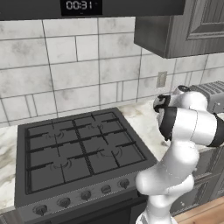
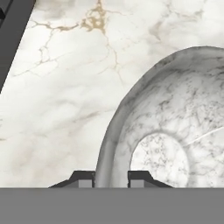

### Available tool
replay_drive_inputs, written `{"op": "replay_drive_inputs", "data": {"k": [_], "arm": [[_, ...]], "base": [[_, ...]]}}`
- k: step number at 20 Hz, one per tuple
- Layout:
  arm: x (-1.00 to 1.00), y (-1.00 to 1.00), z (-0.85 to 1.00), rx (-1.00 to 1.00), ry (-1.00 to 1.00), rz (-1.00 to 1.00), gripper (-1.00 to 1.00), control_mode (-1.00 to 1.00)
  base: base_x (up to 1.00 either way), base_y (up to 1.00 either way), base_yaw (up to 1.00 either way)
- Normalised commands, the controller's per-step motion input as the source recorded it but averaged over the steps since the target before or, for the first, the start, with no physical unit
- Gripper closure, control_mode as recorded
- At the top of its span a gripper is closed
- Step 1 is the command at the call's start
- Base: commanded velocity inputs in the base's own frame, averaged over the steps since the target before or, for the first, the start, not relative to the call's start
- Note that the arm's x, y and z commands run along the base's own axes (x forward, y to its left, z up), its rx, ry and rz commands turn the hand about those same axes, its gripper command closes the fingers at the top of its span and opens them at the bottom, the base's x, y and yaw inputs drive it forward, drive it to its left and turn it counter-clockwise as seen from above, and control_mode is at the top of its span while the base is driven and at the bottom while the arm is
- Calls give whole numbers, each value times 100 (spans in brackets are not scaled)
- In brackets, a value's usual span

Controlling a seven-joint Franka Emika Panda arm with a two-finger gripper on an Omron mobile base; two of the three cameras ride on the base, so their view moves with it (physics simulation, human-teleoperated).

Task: Pick the cup and bowl from the counter and place them on the counter next to the sink.

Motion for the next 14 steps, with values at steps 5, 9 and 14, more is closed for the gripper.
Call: {"op": "replay_drive_inputs", "data": {"k": [5, 9, 14], "arm": [[-56, 19, 42, -1, -2, 0, 100, -100], [-47, 20, 43, -8, 0, 0, 100, -100], [-60, 20, 48, -8, 0, 0, 100, -100]], "base": [[0, 0, 0], [0, 0, 0], [0, 0, 0]]}}
